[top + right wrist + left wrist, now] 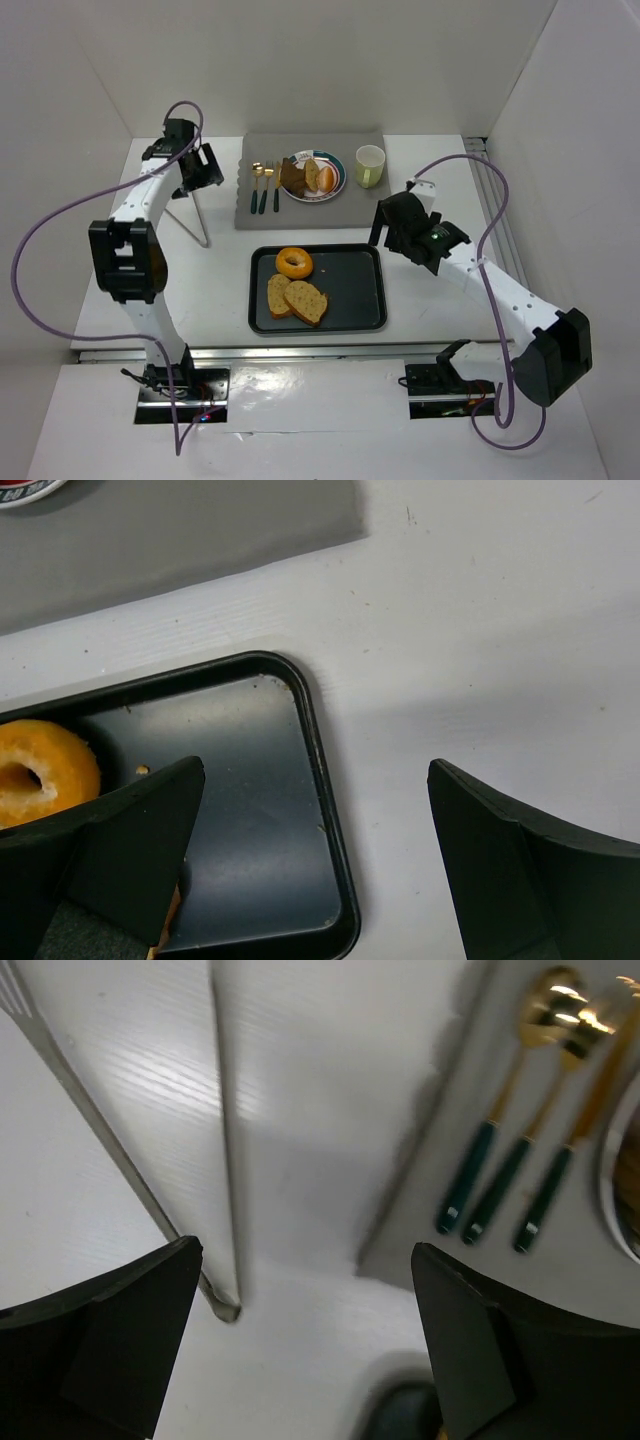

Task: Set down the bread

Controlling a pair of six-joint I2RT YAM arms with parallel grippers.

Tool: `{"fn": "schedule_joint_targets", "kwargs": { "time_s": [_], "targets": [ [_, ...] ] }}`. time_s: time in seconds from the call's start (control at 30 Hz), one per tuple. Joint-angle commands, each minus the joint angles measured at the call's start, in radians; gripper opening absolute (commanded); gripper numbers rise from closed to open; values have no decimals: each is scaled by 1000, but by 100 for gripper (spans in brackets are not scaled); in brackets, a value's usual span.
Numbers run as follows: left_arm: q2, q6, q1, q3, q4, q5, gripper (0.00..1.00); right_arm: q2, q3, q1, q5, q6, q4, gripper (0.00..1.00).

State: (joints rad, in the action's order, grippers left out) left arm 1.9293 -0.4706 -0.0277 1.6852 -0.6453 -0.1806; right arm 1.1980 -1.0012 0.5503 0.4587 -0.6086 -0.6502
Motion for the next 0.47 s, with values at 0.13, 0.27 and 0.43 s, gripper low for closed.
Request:
{"fn": "schedule_joint_targets", "kwargs": {
  "time_s": [0.13, 0.27, 0.43],
  "targets": [
    [-407, -3, 267, -249, 44, 240, 99, 61, -79, -15, 41, -22, -6, 100],
    [-522, -32, 435, -406, 64, 228, 99, 84, -67, -15, 41, -45, -17, 100],
    [-601, -99, 595, -518, 85, 228, 99, 94, -45, -15, 26, -34, 18, 100]
  ]
}}
